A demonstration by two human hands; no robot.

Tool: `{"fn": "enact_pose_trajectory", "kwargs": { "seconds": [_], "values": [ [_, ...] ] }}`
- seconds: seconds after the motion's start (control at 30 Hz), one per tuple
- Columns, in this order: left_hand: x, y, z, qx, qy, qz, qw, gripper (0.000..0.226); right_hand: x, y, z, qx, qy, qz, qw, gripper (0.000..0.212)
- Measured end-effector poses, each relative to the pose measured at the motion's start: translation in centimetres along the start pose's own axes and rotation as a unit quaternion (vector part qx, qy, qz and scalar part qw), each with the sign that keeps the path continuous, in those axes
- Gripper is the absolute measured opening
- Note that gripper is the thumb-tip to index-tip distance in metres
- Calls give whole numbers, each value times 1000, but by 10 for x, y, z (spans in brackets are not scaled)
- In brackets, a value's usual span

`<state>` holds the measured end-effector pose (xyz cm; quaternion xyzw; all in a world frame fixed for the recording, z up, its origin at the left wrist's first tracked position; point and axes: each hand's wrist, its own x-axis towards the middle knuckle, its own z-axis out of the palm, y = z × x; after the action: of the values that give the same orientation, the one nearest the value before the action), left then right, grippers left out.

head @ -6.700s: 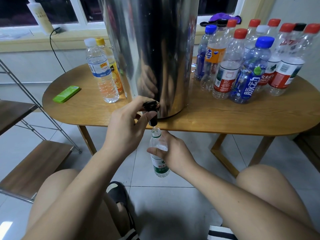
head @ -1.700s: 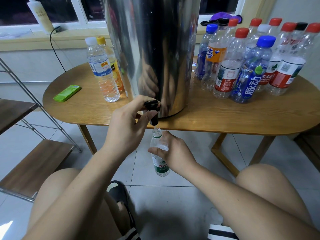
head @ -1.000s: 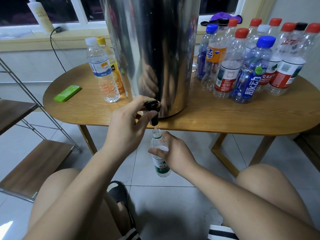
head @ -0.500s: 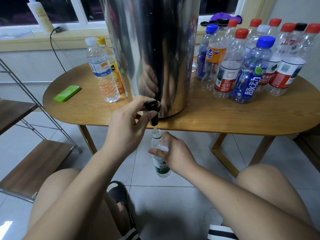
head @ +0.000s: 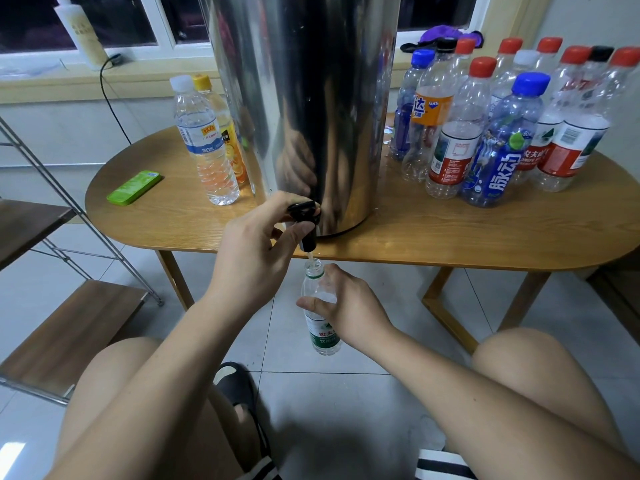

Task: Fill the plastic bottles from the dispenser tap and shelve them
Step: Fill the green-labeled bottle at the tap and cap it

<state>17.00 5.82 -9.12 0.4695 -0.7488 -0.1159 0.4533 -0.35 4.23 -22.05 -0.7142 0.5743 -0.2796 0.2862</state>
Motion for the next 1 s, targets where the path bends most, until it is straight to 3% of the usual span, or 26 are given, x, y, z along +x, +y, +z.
{"fn": "enact_pose_trajectory", "kwargs": {
  "seconds": [1.0],
  "values": [
    [0, -2, 0, -12, -4, -3, 1000, 20, 0, 1, 1, -6, 1, 6, 1000, 60]
  ]
}}
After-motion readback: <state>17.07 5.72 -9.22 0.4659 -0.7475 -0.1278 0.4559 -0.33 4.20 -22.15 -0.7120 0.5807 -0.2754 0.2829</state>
